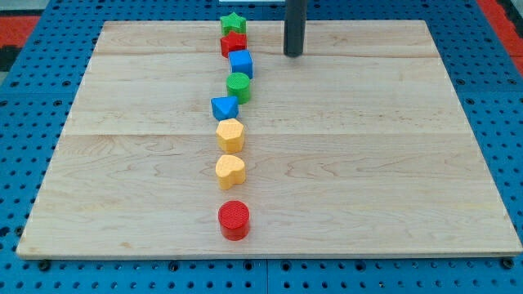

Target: Adjust the cube and the green blocks in the vertical line

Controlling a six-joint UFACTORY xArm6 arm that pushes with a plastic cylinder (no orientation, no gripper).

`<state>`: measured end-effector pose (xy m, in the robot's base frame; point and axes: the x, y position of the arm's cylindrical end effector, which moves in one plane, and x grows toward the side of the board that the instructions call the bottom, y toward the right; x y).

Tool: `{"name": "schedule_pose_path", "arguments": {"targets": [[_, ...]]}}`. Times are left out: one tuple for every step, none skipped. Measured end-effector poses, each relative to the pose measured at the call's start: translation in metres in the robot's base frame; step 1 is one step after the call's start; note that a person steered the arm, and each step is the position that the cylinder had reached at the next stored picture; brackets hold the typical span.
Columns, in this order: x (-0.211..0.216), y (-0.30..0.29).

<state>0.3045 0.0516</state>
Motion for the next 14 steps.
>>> {"name": "schedule_pose_path", "arguments": {"targets": [[0.012, 0.034], [0.028, 0.065], [0.028, 0.066], [0.028, 0.063], [0.019, 0.018], [0.012, -0.015], [0.012, -0.046], [0.012, -0.059], [0.012, -0.044], [0.027, -0.037], [0.034, -0.049], [0.047, -0.049], [0.050, -0.060], [0.050, -0.063]]}}
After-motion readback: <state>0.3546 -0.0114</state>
